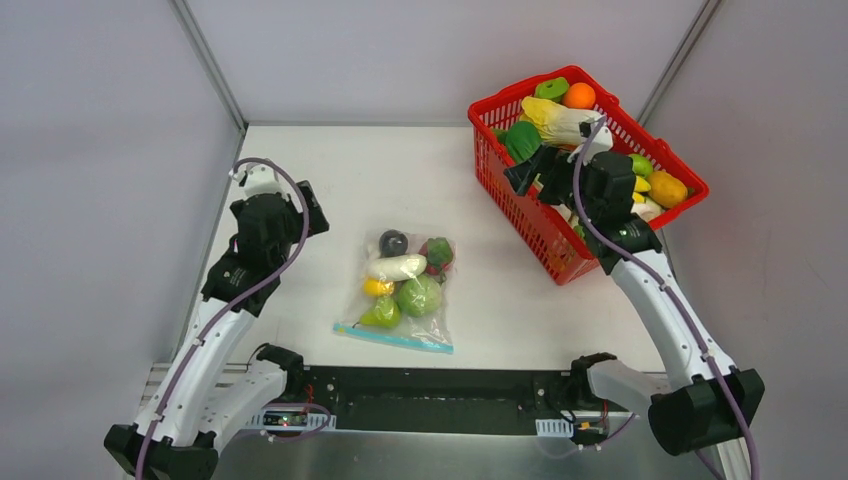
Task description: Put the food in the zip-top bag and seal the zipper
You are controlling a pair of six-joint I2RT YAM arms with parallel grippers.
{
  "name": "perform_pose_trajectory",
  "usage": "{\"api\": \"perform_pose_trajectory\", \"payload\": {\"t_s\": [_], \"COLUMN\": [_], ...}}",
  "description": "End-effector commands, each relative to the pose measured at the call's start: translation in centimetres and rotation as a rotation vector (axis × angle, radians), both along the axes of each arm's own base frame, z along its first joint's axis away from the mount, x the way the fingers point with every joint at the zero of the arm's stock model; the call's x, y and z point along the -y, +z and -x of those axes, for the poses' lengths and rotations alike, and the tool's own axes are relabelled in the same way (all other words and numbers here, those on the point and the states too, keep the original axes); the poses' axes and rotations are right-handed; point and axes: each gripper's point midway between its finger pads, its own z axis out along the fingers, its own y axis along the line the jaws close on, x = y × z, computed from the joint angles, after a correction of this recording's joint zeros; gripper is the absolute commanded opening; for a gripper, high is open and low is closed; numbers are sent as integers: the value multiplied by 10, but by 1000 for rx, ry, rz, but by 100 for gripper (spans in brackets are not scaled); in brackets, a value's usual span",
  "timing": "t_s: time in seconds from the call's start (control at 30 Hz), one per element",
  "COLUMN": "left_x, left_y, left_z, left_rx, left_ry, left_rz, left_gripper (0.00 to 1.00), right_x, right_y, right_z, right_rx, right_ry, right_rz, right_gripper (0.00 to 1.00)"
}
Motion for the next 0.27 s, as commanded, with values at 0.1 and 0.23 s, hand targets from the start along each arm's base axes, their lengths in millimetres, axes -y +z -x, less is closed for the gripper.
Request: {"api": "perform_pose_trajectory", "payload": {"t_s": [0.1,0.23], "left_x": [2,-2], "left_y": [18,20], "left_z": [-2,3], "left_rx": [46,56], "left_ry": [-19,-7], "left_rz": [-8,-12], "left_gripper": [99,99], "right_x": [2,-1], "right_y": [24,19], "right_z": [6,4], "right_rx": [122,98], "right_ry": [18,17], "right_rz": [16,-1], "right_gripper": [100,100]}}
